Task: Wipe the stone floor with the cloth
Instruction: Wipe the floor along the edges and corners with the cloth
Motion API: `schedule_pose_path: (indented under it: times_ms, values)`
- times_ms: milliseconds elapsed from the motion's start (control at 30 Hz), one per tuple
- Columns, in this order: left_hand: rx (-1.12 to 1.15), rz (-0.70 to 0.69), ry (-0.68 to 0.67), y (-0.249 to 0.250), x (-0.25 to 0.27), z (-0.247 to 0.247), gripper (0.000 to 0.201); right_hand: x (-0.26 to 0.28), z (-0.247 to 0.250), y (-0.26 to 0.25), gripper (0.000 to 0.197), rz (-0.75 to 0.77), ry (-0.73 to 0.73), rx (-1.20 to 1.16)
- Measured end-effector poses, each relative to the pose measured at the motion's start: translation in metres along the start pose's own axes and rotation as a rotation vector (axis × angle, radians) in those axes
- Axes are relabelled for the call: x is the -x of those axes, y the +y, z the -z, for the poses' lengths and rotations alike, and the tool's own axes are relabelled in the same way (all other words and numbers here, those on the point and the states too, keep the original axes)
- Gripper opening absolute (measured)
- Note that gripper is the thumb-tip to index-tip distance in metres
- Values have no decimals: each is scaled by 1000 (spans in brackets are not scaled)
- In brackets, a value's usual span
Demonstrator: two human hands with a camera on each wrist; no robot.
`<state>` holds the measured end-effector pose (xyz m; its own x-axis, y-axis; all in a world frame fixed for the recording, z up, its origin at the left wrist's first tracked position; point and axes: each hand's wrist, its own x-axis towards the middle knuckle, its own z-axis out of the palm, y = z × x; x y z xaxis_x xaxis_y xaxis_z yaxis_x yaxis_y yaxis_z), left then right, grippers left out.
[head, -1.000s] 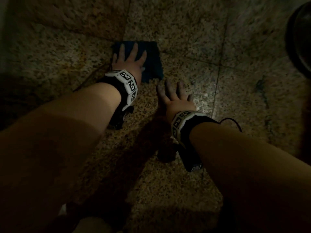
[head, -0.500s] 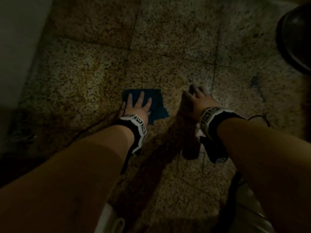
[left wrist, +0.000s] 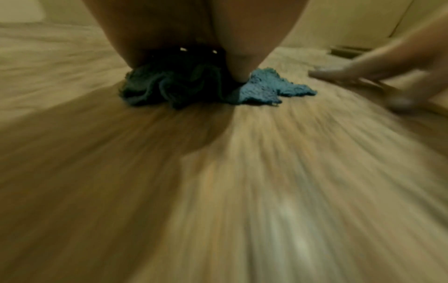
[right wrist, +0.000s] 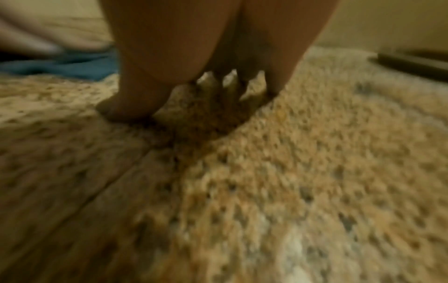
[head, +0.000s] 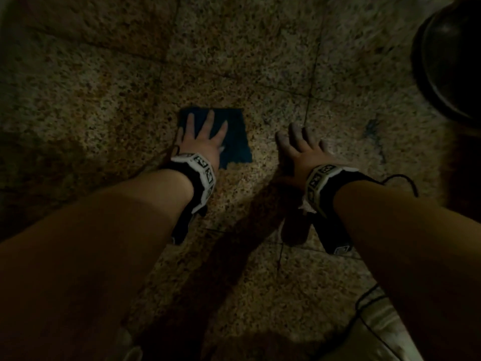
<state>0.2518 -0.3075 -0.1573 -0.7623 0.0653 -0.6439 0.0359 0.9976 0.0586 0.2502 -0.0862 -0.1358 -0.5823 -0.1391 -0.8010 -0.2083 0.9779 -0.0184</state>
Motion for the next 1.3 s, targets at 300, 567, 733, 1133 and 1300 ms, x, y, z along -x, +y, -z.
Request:
schedule_pose_path:
  times_ms: [300, 567, 733, 1133, 1300]
  values:
    - [-26, -53, 23, 43, -65, 55, 55, -10, -2, 6, 105, 25, -76, -49]
    - [-53, 67, -113, 61, -32, 52, 57, -5, 12, 16, 97, 125, -121, -78]
    - [-269, 77, -358, 81, 16, 13, 67, 7, 22, 46, 90, 170, -136, 2]
    - [-118, 166, -370, 104, 51, 2, 66, -1, 7, 62, 99, 160, -114, 49]
    - [-232, 39, -224, 81, 39, -7, 58, -6, 2, 67, 92, 196, -98, 43]
